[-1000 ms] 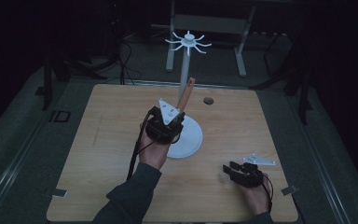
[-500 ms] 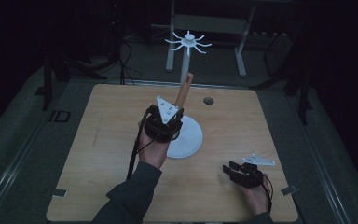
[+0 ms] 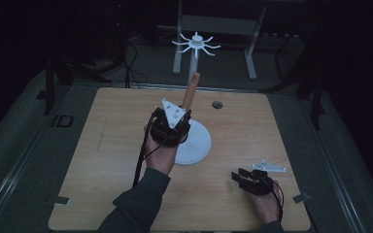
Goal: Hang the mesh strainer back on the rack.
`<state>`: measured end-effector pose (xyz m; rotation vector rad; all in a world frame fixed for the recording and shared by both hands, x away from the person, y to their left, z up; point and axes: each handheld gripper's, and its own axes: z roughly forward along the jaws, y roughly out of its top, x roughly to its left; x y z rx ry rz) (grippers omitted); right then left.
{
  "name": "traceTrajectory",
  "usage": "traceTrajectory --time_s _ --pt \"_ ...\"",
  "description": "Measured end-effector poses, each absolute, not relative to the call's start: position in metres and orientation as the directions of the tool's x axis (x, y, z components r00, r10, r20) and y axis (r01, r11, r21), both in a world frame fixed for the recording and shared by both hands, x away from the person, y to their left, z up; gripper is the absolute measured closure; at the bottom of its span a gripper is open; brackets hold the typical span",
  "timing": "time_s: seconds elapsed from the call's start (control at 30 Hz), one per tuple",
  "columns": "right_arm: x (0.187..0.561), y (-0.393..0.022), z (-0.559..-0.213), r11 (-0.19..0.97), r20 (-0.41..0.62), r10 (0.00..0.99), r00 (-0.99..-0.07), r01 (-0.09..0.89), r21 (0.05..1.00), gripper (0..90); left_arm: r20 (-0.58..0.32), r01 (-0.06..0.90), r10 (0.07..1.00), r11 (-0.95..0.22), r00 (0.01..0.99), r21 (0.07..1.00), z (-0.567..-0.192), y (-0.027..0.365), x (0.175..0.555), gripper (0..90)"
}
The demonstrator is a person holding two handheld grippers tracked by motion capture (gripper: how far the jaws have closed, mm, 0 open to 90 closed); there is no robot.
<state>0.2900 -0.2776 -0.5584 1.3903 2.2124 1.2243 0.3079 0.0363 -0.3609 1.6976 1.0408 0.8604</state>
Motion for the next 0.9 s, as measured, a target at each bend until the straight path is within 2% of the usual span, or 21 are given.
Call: traceTrajectory --time_s 0.9 --pt "0.29 -0.278 -0.558 0.188 0.21 0.834 -0.51 0.62 0.761 58.0 0.098 0.212 0.942 -0.173 0.321 0.962 -0.348 0.033 0.304 68.9"
